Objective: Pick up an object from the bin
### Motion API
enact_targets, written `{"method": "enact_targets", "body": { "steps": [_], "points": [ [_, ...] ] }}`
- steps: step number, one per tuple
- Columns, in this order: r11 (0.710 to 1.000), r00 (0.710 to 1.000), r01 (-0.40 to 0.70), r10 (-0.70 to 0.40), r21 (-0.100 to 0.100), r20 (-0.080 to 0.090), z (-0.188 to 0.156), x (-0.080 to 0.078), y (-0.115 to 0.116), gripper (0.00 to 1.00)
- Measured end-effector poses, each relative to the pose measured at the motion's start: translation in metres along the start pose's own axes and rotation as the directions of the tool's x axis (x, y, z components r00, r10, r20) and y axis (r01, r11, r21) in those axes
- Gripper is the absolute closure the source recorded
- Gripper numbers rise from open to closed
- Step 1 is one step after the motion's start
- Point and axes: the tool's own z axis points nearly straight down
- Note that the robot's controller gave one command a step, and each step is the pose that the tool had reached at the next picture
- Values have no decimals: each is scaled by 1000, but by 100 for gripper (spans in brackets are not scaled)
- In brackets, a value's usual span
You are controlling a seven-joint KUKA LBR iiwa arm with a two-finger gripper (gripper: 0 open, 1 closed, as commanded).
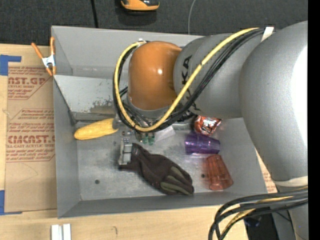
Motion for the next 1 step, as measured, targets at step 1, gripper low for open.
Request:
{"method": "enact_targets", "body": {
  "steps": [1],
  "points": [
    [1000,1000,-2,2,-1,7,-5,-2,-1,0]
  ]
}}
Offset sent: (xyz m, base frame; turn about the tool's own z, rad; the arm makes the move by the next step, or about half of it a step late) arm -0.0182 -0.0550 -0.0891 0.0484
